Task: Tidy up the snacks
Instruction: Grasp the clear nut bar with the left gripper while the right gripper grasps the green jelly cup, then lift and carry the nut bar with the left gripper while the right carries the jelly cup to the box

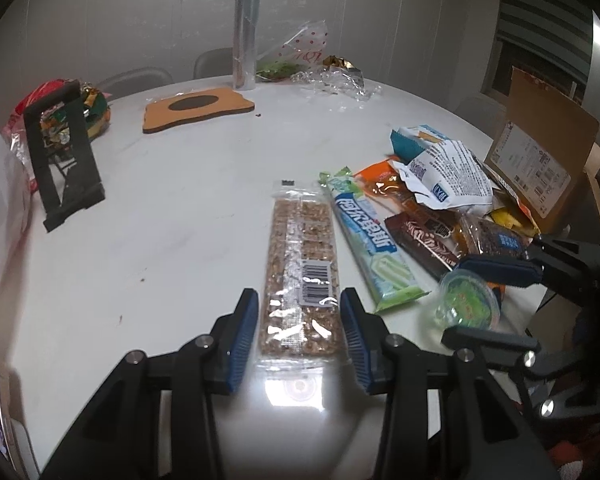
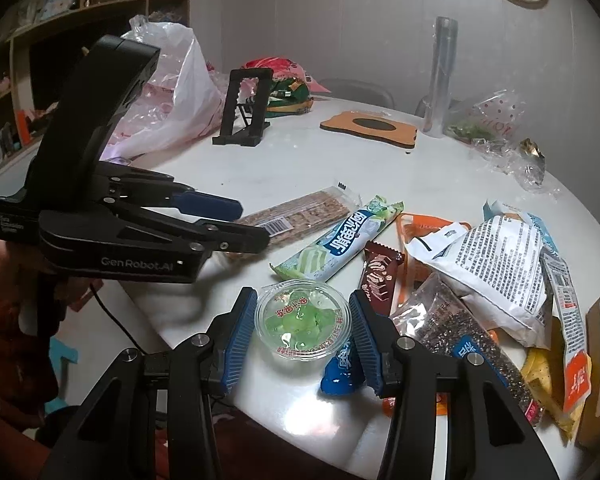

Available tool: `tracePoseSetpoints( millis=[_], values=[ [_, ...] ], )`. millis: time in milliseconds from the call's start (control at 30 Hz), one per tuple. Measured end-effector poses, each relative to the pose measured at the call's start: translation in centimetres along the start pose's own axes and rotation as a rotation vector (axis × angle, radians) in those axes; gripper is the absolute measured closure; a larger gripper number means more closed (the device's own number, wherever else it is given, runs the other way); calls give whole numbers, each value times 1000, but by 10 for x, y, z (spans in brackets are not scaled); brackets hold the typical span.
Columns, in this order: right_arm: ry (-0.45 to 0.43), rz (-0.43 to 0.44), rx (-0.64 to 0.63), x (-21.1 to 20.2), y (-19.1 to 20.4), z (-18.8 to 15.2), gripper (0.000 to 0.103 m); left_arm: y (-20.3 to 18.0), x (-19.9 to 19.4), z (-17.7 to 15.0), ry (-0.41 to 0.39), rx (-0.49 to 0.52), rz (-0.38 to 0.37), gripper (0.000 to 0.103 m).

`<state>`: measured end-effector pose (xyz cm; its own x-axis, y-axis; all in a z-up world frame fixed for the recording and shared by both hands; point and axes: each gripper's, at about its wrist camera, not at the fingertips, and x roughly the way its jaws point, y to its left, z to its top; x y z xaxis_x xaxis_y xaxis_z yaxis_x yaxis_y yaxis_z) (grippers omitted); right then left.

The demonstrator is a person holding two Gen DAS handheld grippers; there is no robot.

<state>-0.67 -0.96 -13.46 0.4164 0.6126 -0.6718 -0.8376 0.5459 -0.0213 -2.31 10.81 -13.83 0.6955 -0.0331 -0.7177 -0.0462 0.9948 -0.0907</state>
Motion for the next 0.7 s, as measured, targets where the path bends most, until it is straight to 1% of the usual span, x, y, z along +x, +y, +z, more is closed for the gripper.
tracePoseSetpoints(
  millis=[133,233,467,600,700],
  values=[
    [-1,-7,6,-1,-2,1,60,0,2,2,6,4,18,63],
    [0,-14,15,-1,-5,1,60,-5,7,6,11,11,13,63],
    [-3,-11,44,-3,-12,3,60,-12,20,19,25,27,34,63],
    [-4,-14,41,-4,-12,5,60,-14,24,23,30,21,15,63],
    [-9,-15,45,-3,-14,5,60,-15,31,28,43,19,27,63]
  ],
)
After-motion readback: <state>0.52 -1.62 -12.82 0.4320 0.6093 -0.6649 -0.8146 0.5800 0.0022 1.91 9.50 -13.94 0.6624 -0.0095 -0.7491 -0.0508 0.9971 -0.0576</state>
